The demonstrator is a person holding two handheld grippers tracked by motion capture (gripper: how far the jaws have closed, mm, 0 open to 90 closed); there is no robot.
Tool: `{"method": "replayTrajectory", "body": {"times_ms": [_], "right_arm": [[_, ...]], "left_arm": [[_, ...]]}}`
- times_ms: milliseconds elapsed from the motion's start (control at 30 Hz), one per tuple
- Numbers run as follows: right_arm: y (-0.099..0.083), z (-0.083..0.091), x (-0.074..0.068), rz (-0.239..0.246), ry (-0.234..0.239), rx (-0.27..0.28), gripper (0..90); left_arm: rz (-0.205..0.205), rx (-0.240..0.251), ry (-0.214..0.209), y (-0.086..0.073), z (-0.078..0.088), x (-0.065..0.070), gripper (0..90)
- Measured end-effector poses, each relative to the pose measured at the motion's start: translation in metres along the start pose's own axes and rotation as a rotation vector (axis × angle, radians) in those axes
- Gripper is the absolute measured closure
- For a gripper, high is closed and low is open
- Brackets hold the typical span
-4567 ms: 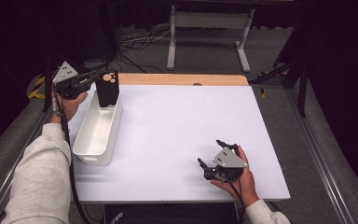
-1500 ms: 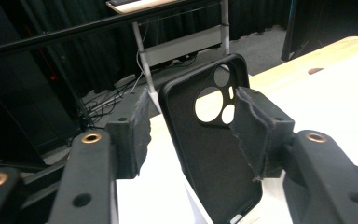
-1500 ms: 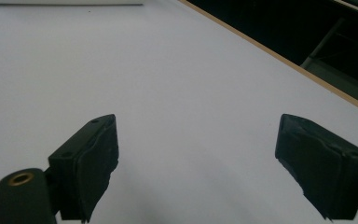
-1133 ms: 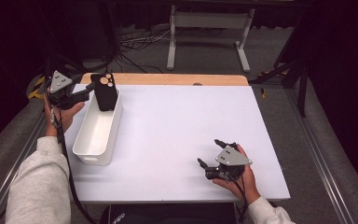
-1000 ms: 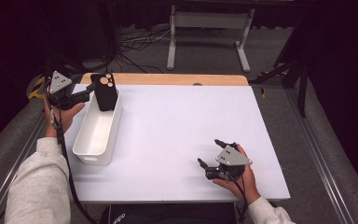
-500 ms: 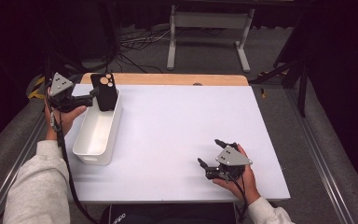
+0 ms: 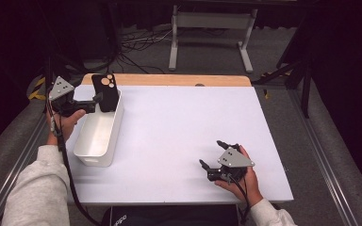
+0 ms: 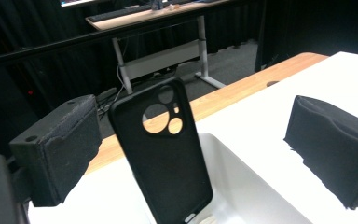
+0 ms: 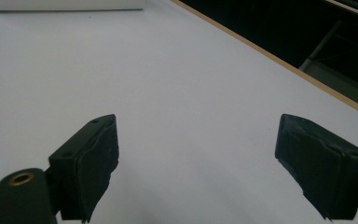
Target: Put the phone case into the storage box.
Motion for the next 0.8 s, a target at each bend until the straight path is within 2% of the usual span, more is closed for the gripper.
{"method": "replayTrajectory", "body": {"times_ms": [333, 533, 667, 800], "right_arm": [[0.001, 0.001, 0.002, 0.000, -0.007, 0.005, 14.1], [0.004, 0.003, 0.002, 0.002, -0.004, 0.018, 14.0], [0.005, 0.004, 0.004, -0.006, -0.009, 0.022, 14.1], [0.005, 0.004, 0.005, -0.009, -0.009, 0.022, 14.1]], "left_arm": [[-0.026, 0.018, -0.029, 0.005, 0.003, 0.017, 4.1], [-0.047, 0.018, -0.042, 0.005, 0.010, 0.026, 3.8], [-0.030, 0.038, -0.052, 0.007, 0.017, 0.029, 4.0], [-0.048, 0.042, -0.065, 0.006, 0.024, 0.036, 4.0]]}}
Point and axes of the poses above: each handheld gripper's, and its own axes: z roughly backward along the jaws, y roughly out of its top, x roughly to its right, the point moved 9 cm from there along -z, roughly forward along the jaws, and after that the axes turned 11 degrees about z, right-handed, at the moved point
